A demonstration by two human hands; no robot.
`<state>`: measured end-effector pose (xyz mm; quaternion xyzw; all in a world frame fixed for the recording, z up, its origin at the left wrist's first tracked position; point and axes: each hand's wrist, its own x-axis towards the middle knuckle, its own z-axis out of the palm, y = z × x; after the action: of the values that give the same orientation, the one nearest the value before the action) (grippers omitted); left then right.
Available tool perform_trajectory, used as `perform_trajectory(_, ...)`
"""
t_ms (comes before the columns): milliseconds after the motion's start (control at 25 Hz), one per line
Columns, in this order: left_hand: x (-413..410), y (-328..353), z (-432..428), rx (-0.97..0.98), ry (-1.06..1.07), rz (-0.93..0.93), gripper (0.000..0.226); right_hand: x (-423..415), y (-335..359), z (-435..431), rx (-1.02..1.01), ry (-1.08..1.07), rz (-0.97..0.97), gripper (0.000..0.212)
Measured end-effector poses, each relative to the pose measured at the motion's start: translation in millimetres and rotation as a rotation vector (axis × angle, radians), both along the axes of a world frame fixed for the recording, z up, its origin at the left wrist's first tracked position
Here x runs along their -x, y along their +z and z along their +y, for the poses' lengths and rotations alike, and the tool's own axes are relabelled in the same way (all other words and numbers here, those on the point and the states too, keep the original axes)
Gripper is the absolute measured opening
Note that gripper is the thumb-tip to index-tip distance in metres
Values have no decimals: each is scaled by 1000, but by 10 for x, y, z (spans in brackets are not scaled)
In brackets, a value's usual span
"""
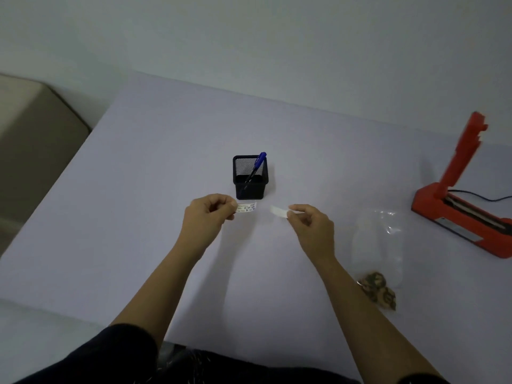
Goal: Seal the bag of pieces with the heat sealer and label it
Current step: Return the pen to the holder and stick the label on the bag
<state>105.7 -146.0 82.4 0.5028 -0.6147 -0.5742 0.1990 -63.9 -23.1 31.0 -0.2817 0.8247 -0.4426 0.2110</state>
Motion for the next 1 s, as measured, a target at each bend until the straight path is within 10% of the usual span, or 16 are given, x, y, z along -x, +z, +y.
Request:
perform_trajectory(280, -108, -175, 210, -40, 126, -132, 15, -374, -617, -345, -303, 84, 135, 11)
perform_trajectory(560, 486, -193, 395, 92, -83, -189, 14, 39, -106, 207, -22, -138, -258, 21)
perform_trajectory(1000, 1979, -400, 1273, 108, -513, -116, 13, 1168, 98, 1436, 66, -272, -268, 7)
